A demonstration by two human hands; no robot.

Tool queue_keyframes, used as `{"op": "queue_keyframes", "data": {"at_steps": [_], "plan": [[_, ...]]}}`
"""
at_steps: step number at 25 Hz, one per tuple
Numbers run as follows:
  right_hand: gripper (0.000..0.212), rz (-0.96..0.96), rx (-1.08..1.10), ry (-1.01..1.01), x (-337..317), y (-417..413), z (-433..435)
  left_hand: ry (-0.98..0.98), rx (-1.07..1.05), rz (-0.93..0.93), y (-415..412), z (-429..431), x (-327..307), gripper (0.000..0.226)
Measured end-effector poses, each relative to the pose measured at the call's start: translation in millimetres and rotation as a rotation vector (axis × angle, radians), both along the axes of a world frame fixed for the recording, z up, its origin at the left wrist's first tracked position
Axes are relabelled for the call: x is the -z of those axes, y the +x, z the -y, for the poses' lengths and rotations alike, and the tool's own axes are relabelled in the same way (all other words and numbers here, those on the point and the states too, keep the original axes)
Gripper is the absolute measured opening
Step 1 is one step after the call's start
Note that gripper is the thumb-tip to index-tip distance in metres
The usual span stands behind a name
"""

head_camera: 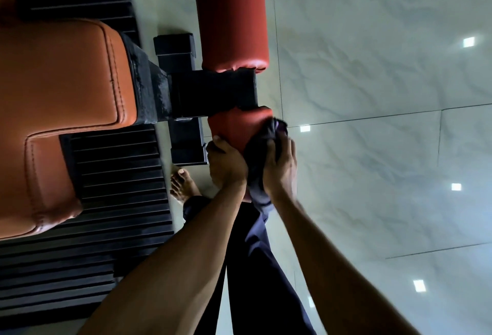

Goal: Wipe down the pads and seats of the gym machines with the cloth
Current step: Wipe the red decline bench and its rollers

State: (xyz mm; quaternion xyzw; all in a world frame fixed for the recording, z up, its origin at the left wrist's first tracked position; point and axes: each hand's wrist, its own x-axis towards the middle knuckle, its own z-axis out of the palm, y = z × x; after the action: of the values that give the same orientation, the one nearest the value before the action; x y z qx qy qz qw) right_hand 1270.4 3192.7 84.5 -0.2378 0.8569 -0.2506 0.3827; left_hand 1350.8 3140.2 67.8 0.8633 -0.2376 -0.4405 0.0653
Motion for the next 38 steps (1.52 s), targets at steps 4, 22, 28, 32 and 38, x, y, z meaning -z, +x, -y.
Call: {"op": "queue_keyframes", "data": {"at_steps": [4,22,28,32,38], "plan": [[0.043,0.117,0.168,0.091,27,-33,53,0.072,-0.012,-0.157,24,-1,22,0.071],[0.058,0.242,0.154,0.282,19,-40,50,0.034,-0.157,-0.293,24,9,17,0.062],[0.055,0.138,0.196,0.315,1,-10,-7,0.049,-0.106,-0.257,19,8,9,0.067],[0.056,0.003,-0.016,0.279,-17,10,3,0.124,-0.092,-0.052,1,13,-5,0.067],[0.062,0.215,0.186,0.247,31,-45,64,0.179,-0.066,-0.090,15,15,20,0.063]]}}
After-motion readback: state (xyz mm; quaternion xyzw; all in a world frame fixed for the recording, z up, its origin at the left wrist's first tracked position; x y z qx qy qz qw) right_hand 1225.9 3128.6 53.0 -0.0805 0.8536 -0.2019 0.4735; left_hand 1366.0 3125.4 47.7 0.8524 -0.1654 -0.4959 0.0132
